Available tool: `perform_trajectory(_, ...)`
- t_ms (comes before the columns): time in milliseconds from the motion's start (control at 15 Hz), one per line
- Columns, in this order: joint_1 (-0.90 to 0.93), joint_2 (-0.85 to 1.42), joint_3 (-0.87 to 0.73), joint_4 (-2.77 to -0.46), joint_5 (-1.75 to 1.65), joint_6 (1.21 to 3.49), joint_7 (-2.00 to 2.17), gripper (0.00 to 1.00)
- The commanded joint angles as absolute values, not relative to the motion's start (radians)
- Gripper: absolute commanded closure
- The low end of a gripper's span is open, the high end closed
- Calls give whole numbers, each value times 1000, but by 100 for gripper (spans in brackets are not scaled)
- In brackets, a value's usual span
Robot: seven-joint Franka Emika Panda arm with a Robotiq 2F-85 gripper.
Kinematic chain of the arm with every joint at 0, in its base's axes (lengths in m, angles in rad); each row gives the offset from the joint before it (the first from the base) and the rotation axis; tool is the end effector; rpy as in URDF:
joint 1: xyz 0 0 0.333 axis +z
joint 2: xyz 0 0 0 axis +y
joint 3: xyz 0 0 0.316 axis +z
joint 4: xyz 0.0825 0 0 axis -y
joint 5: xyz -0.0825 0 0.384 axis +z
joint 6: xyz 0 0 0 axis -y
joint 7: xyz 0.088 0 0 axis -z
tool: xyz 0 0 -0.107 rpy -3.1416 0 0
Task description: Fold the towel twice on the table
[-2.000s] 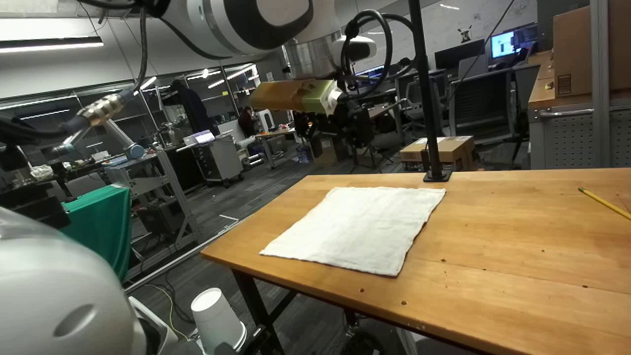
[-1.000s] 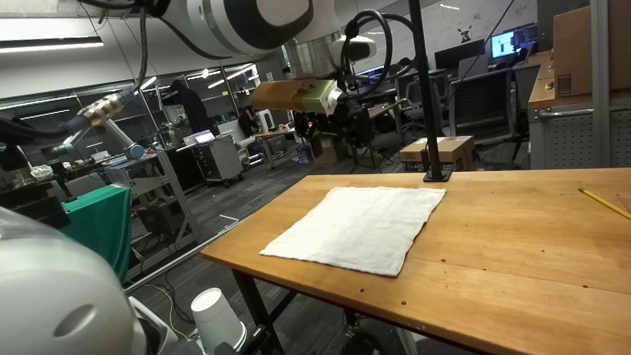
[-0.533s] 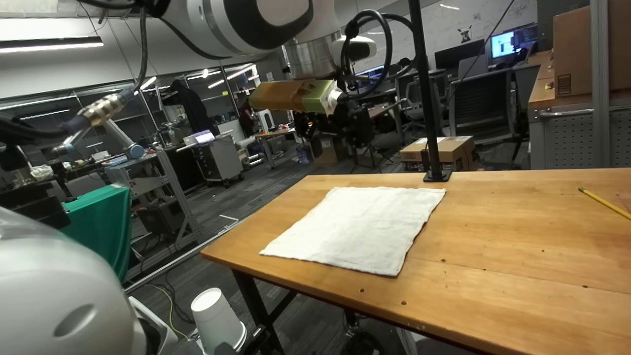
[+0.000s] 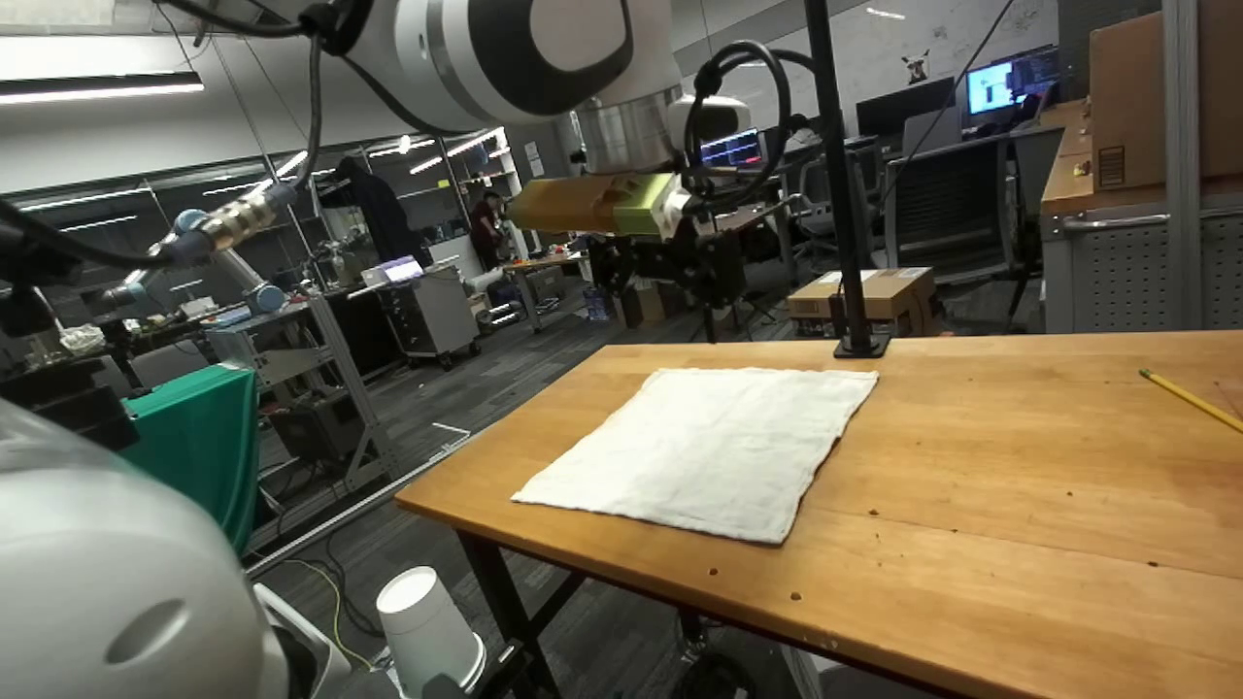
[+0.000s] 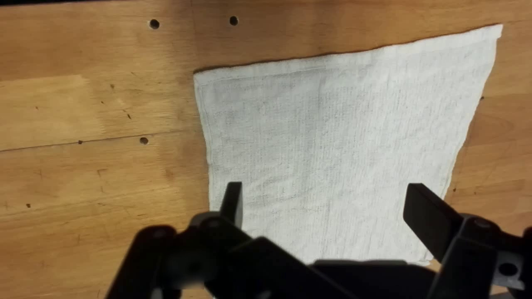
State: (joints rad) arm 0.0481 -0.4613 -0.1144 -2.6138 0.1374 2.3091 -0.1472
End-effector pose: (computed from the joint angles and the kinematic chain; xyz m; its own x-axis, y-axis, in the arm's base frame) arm 0.4026 -0.0235 0.4178 0.9861 -0.0079 0.1658 0.0159 -0.9898 -0.1416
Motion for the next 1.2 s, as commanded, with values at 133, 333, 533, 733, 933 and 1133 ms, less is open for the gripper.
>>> perform_trajectory(133,35,-300,-91,-2533,47,2359,-232,0)
perform_trajectory(333,32,-252,-86,-2548,11,2414,-246,0)
perform_trajectory(533,34,-220,-82,-2592,7,2484,-257,0)
perform_trajectory(733,40,-191,-77,-2659,27,2579,-268,0)
perform_trajectory(933,47,-160,-70,-2729,44,2688,-273,0)
perform_trajectory(1133,48,-123,-60,-2780,44,2791,-266,0)
